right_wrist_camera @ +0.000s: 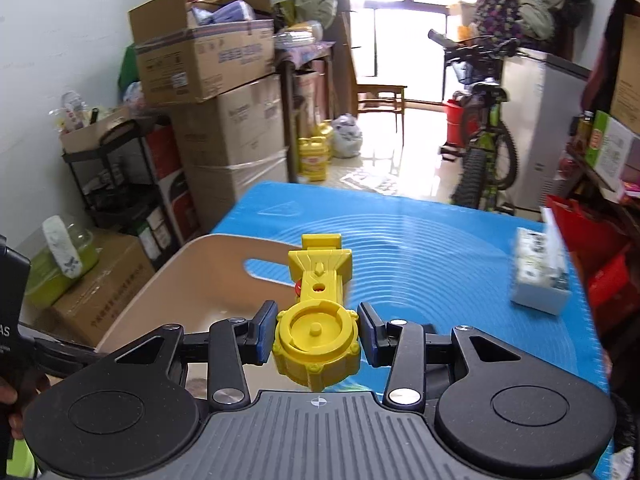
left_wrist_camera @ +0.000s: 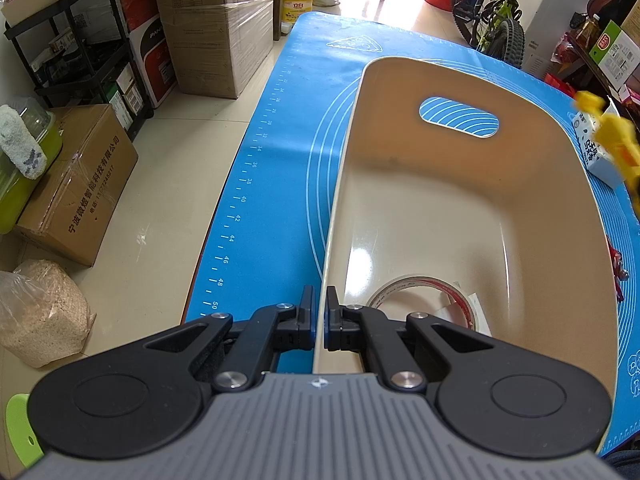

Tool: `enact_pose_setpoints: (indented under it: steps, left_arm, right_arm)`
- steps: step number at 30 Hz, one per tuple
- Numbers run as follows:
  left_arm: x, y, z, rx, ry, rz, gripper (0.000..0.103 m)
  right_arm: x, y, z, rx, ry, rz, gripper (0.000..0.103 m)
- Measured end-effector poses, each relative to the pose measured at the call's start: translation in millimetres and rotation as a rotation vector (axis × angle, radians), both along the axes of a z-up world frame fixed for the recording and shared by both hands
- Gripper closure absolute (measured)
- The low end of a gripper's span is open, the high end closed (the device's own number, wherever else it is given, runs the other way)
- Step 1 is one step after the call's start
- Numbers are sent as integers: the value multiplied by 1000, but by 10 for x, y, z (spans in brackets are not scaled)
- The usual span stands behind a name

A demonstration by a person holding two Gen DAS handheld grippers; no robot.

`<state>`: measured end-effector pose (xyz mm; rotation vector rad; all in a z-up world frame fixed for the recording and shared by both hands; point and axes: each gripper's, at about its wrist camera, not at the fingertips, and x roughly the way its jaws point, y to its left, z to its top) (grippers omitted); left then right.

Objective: Organize rigid objects
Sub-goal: 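Carry the yellow part with the right tool into the basket, then move the right tool back to the white pill bottle and grasp it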

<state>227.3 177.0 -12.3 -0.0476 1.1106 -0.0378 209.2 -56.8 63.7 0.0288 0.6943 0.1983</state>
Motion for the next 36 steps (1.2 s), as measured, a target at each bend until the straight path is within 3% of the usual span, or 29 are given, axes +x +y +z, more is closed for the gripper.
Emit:
enact_pose_setpoints:
  steps: [13,21,30,36]
  left_arm:
    - [2,-22,2,3,1,-4,98]
    - [5,-24,0,4,1,-5,98]
    - [3,-25,0,4,1,-5,98]
    - [2,-24,0,4,1,-5,98]
  right_arm:
    - [256,685,-592,-48,128,98,54]
    - [284,939,-939,-103,266,170,53]
    - [318,838,-892,-74,284,140,52]
    - [167,660,-616,-33,201,149,35]
